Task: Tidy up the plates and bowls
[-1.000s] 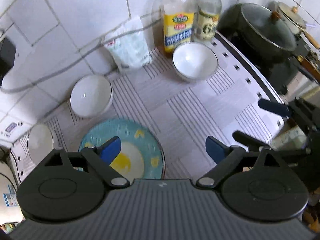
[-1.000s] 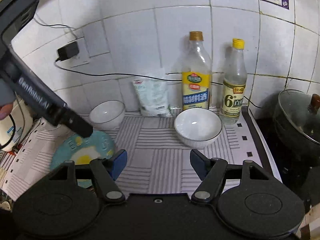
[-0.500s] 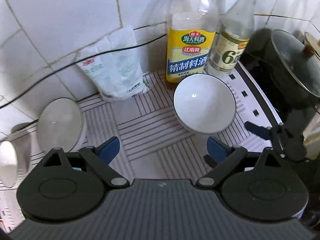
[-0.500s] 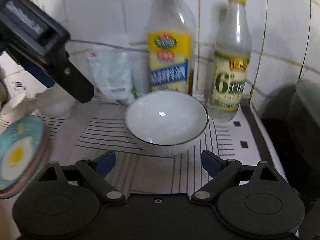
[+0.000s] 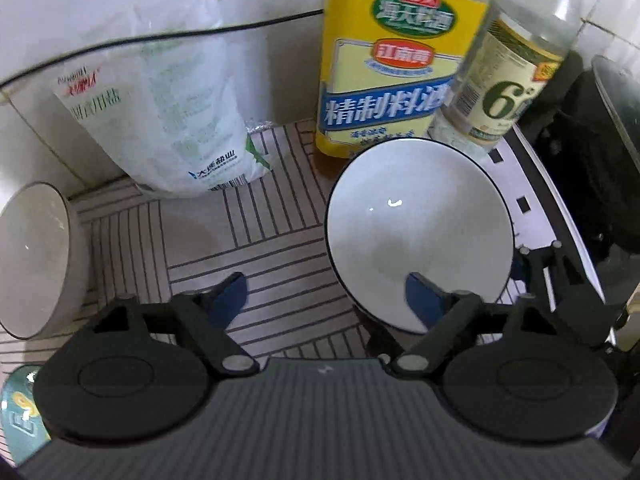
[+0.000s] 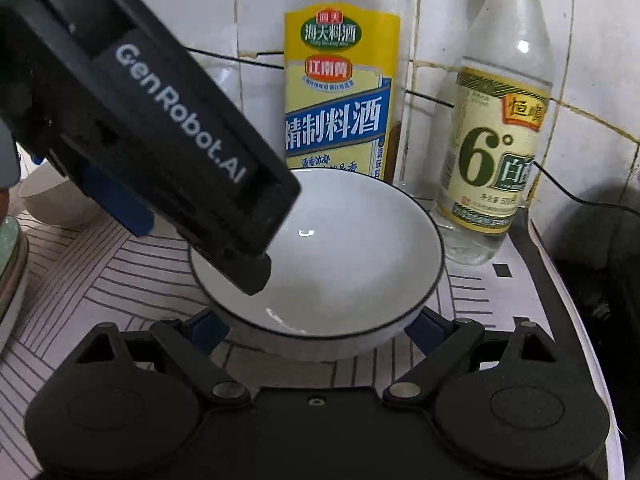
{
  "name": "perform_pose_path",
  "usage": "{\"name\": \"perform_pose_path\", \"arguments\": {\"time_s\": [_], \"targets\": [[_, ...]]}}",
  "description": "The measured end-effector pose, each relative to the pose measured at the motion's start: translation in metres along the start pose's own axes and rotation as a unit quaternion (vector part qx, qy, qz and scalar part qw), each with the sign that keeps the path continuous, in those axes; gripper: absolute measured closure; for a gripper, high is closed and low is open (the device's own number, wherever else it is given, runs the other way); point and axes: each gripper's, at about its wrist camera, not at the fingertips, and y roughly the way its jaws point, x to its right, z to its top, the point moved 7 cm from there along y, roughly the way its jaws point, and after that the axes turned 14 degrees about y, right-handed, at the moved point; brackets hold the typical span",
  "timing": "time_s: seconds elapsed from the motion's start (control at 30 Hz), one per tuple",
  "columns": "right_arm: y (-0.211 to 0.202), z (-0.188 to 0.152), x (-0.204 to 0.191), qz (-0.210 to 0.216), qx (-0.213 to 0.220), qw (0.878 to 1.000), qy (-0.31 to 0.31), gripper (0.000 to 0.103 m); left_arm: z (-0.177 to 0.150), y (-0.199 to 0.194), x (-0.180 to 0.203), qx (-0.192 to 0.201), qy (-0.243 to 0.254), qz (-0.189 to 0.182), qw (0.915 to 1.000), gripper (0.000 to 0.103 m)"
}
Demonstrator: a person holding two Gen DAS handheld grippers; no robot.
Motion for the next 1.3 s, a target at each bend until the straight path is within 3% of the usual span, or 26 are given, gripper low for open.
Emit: {"name": "perform_pose_path", "arguments": {"time_s": [0.1,0.23,0.57,0.97,1.3], "targets": [[0.003,-0.002,-0.002,-0.001,0.003,1.0,-0.012,0.008,-0.001,0.006,-0.006,-0.013,-0.027,-0.013,0.9995,0.064],[-0.001,-0.005,-0.006,0.007,0.005,1.0,-0.023,0.01,-0.002,0.004,-0.001,-0.012,-0.036,-0.042,0.9984,0.088],[-0.032,-0.01,-0.019,0.014,0.013,0.999,-0.026,0.01,-0.015,-0.022,0.013,-0.016,-0.002,-0.032,0.9993,0.088],[-0.095,-0.025,-0.049,0.033,0.02,0.999,-0.036,0.01,-0.062,-0.082,0.027,-0.035,0.035,-0.019,0.9986,0.086],[-0.102,-0.048,-0.055,0.053,0.001,0.998,-0.041,0.01,-0.096,-0.093,0.038,-0.047,0.048,-0.005,0.9977,0.086]]}}
